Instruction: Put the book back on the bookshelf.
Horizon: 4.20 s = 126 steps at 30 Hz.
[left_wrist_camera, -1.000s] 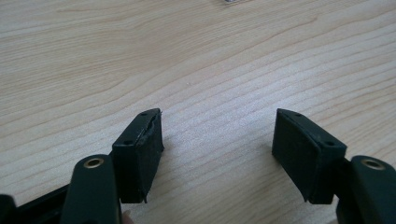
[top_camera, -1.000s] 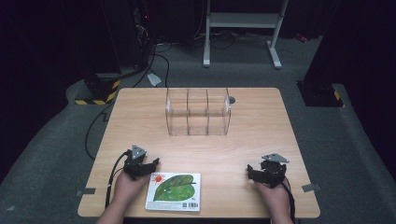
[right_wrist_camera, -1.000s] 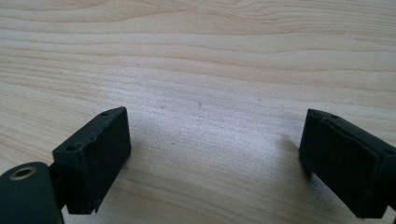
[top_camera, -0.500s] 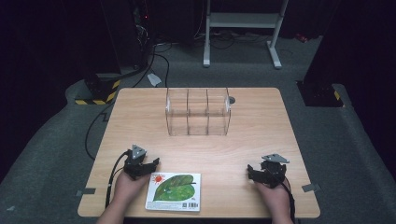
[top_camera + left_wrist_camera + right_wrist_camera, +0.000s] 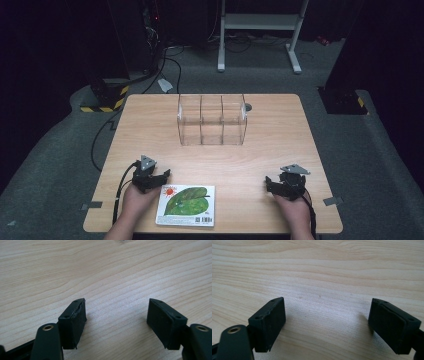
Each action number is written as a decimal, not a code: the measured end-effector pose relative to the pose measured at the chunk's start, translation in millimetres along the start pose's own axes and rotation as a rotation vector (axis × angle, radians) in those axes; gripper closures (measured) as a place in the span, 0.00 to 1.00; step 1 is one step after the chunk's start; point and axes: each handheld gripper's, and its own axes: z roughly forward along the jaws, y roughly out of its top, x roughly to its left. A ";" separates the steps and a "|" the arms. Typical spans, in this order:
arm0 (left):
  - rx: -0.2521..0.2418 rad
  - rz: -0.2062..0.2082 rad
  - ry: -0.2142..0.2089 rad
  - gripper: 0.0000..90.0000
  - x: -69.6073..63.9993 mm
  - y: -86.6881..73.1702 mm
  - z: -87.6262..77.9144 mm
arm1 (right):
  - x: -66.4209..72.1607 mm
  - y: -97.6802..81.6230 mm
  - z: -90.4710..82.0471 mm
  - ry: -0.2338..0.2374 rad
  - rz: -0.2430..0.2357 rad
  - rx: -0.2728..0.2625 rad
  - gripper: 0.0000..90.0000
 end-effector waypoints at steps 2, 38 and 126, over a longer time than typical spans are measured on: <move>0.000 -0.003 0.006 0.35 -0.2 0.3 0.3 | 0.9 1.8 -1.9 0.014 -0.003 -0.013 0.18; -0.008 -0.088 -0.096 0.28 -8.6 -19.2 -75.8 | 124.0 33.0 -21.7 0.296 -0.206 -0.133 0.34; -0.015 -0.004 -0.196 0.50 -67.0 12.2 2.6 | 133.9 18.6 10.5 0.319 -0.117 -0.039 0.46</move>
